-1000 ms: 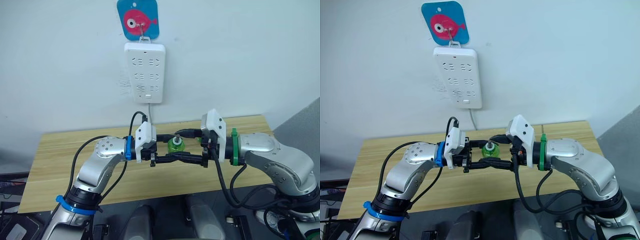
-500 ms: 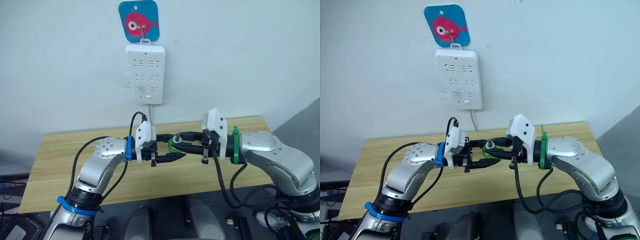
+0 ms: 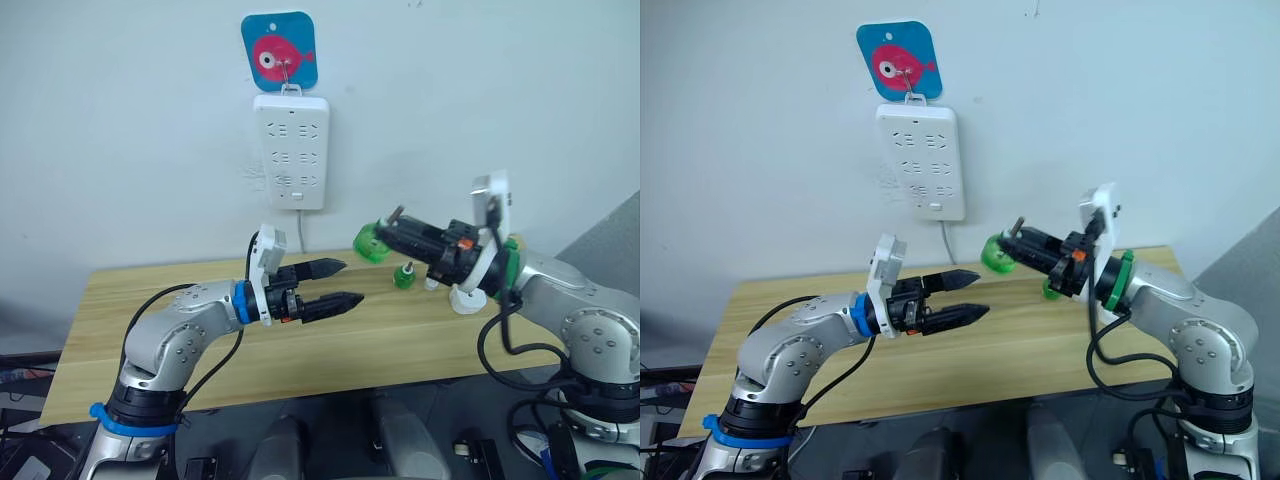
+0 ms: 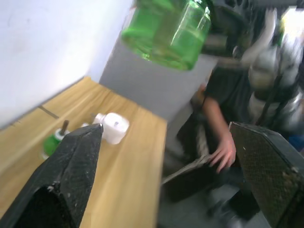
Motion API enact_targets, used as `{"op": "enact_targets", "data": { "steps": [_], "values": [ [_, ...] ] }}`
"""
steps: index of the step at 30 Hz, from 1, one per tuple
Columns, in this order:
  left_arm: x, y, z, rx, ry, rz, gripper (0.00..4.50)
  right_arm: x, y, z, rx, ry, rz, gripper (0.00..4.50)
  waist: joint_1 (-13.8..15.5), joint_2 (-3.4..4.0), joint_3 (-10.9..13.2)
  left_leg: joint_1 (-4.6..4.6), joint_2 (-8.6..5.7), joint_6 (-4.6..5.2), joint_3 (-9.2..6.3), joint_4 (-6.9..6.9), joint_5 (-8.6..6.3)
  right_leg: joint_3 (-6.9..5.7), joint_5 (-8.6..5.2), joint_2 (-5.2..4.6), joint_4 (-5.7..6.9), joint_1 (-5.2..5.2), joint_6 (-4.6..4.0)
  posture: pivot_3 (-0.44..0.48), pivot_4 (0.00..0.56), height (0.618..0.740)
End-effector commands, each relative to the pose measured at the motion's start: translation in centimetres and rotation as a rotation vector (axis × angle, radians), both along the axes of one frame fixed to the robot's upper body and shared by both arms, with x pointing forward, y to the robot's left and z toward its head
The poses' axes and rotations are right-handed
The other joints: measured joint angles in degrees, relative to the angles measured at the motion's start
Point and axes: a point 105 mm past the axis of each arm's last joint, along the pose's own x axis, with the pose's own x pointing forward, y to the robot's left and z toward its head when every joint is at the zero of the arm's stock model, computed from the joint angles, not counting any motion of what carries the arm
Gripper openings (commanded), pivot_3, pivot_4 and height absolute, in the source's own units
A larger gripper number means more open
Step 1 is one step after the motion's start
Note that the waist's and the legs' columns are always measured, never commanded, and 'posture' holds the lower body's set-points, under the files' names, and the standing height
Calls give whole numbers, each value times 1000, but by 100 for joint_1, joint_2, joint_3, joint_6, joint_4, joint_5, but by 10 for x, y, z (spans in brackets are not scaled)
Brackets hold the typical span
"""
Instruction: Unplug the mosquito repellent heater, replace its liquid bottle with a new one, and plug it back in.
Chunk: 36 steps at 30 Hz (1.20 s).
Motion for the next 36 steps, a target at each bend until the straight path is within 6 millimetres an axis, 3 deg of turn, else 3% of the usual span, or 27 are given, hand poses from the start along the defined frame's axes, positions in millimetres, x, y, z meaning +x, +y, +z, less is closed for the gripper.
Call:
{"op": "enact_targets", "data": {
  "steps": [1, 6, 10, 13, 23, 36],
  "values": [
    [-6, -1, 25, -114, 61, -19, 4500, -5, -7, 13, 166, 62, -25, 804, 4, -1, -20, 0, 0, 0, -1, 0, 0, 0, 0, 0, 0, 0, 0, -139, 148, 730],
    [1, -3, 45, -247, 126, 10, 4500, -8, -11, 22, 385, 197, -48, 804, 5, 2, -69, 1, -2, 0, 4, 0, 0, 5, 0, 0, 3, 0, 0, -143, 145, 730],
    [4, -17, 67, -398, 171, 12, 4500, -6, -12, 30, 572, 303, -86, 804, 11, 5, -121, 1, -2, 0, 3, 0, 0, 5, 0, 1, 0, 2, 0, -144, 144, 730],
    [9, -26, 68, -441, 223, 31, 4500, -7, -8, 33, 618, 340, -92, 804, 12, 8, -140, 2, -4, 0, 9, 0, 0, 13, 0, 2, 0, 2, 0, -143, 143, 730],
    [8, -41, 77, -490, 291, -52, 4500, -10, 0, 35, 633, 365, -73, 804, 6, 10, -171, 4, -2, 0, 15, 0, 0, 25, 0, 44, -1, 2, 0, -149, 140, 730],
    [11, -43, 81, -506, 309, -74, 4500, -17, 5, 30, 543, 339, -28, 804, 5, 9, -201, 4, 1, 0, 16, 0, 0, 30, -1, 53, -4, 3, 0, -160, 137, 730]
  ]
}}
